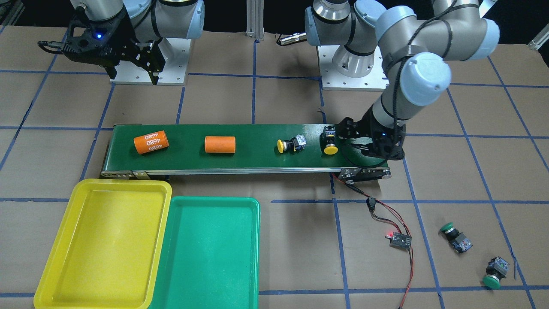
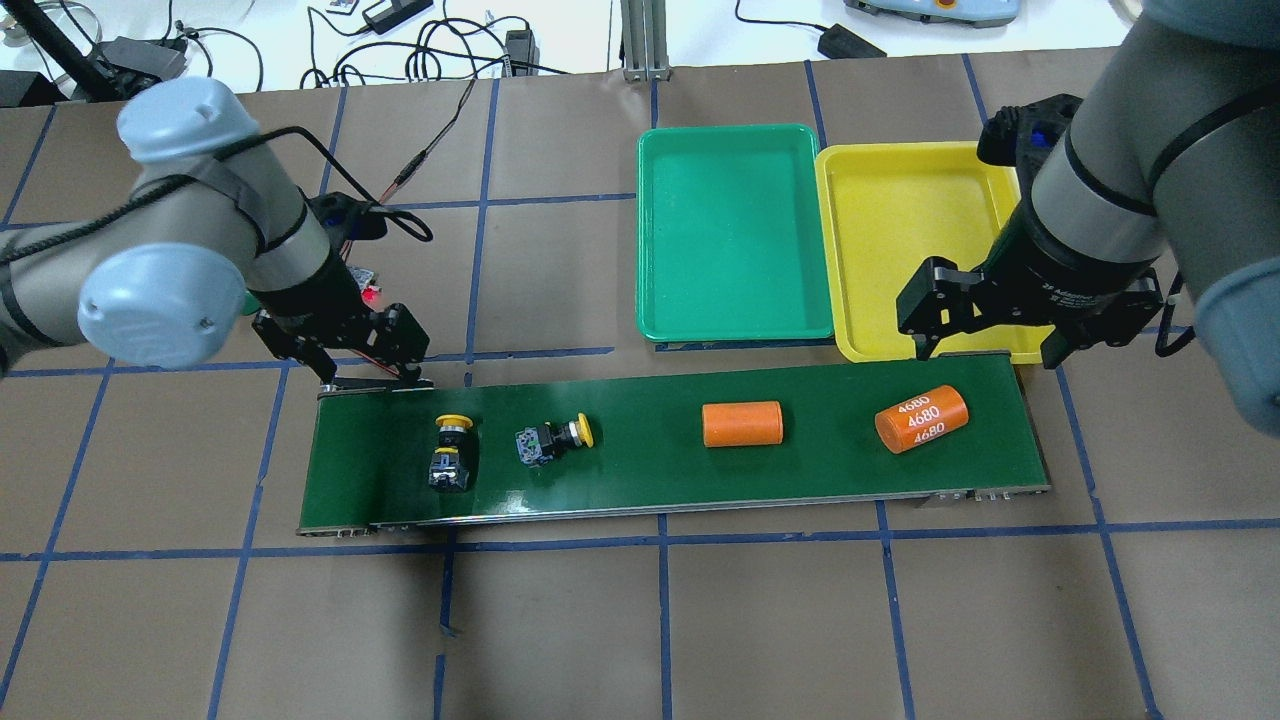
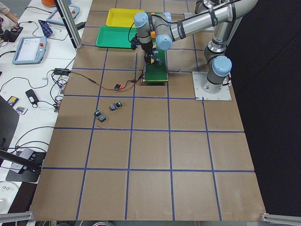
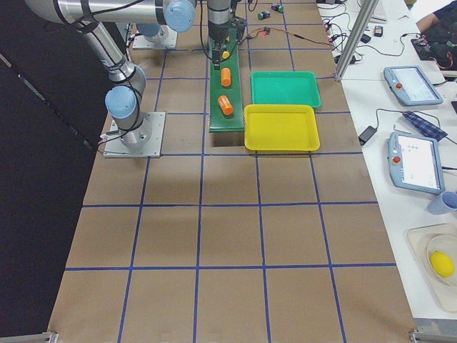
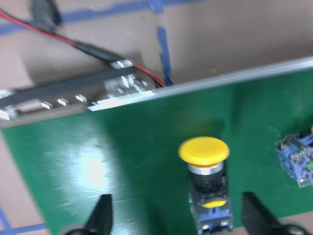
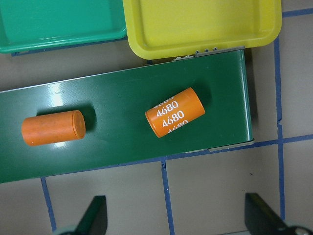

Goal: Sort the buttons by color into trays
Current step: 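Place the second yellow button on the conveyor with the left gripper, then grasp the green button near the circuit board with the left gripper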

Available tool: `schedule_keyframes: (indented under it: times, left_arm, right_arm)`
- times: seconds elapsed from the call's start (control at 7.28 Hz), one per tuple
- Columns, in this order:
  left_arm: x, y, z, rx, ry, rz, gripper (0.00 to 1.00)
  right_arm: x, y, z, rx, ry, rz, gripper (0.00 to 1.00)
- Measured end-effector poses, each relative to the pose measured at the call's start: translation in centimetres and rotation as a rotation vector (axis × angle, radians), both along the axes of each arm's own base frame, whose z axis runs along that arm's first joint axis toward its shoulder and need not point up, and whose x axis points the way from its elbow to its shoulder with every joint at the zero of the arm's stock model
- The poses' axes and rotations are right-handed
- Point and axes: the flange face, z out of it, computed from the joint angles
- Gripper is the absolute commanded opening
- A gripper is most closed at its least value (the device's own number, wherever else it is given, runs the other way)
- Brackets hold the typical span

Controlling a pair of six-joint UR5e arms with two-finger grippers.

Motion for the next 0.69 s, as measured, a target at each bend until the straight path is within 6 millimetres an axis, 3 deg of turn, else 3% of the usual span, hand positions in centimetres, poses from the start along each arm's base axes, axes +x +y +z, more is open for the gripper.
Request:
schedule_keyframes:
  times: [0.27,0.55,0.69]
  left_arm:
    - [8.5,-7.8,-0.1,-0.019,0.007,0.055,1.00]
    - [16.1,-14.3,-3.0,-0.019,-0.063,0.093,1.00]
    - [19.7,-16.8,-5.5,-0.042,-0.079,0.123,1.00]
  right_arm:
    - [0.0,0.0,0.0,0.000,0.000,0.000,1.00]
    - [0.0,0.0,0.0,-0.002,-0.001,-0.001,1.00]
    - [0.0,0.0,0.0,0.000,-0.001,-0.003,1.00]
